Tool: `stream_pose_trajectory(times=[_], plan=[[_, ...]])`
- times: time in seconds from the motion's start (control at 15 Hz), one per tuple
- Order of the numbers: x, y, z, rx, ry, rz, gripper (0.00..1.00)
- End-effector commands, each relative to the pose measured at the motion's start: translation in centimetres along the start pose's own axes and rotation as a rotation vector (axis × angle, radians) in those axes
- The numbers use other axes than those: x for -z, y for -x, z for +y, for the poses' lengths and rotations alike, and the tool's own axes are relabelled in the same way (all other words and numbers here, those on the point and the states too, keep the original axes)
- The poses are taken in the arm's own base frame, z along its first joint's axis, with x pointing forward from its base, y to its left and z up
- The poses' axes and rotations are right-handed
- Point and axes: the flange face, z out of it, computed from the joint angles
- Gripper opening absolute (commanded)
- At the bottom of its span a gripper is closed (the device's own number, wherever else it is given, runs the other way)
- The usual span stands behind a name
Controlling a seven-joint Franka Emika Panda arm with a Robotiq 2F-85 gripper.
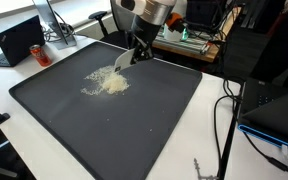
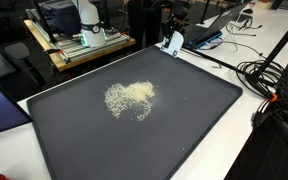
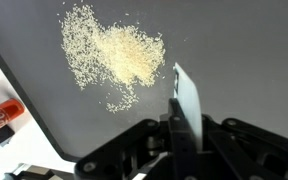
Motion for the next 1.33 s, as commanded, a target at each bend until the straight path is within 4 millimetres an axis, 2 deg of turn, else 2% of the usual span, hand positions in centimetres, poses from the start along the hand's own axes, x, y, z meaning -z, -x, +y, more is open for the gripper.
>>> stream_pose_trajectory(times=[0.0,0.27,0.73,1.0,1.27], plan=[[0.6,0.2,-2.6,-0.096,0.102,0.009,0.01],[0.6,1.3,-4.6,-0.195,0.204,-0.02,0.01],[-0.9,1.0,-6.6,-0.306,0.305,-0.072,0.01],[-0.7,0.1,-5.4,-0.292,0.269,-0.122,0.01],[-0.7,-2.6,-2.1,-0.272,0.187,-0.18,0.01]])
